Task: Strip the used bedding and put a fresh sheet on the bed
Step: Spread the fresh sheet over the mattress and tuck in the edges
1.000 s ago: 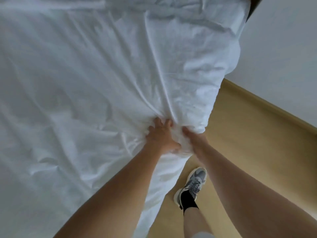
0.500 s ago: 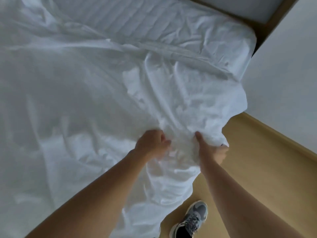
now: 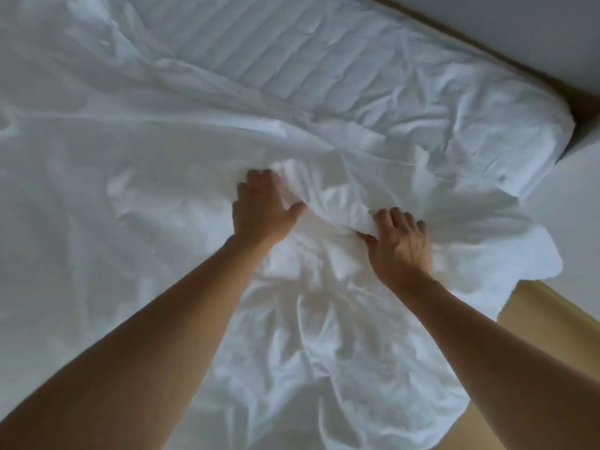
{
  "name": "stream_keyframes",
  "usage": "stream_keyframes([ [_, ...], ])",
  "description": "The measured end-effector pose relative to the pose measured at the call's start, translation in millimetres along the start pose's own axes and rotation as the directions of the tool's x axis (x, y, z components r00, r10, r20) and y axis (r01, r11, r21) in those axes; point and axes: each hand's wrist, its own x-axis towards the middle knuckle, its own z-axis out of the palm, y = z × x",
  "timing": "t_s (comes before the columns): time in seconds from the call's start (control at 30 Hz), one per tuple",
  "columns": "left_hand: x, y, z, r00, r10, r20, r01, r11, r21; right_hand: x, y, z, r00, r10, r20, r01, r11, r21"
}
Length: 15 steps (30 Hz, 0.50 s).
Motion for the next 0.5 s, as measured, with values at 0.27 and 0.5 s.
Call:
stream_keyframes([
  [0.27,27,-18,3,0.938,0.314,0.149,-0.344,0.897,0.278,9,-17,-16,0.998,-0.057,-0.040,0.058,0.998,0.036],
  [0.5,22,-5,0,0.793,0.538,0.287,-0.604,0.759,0.245,-6,-23,-6,0.990,0.027,0.137,-0.052,0.982,0.179],
])
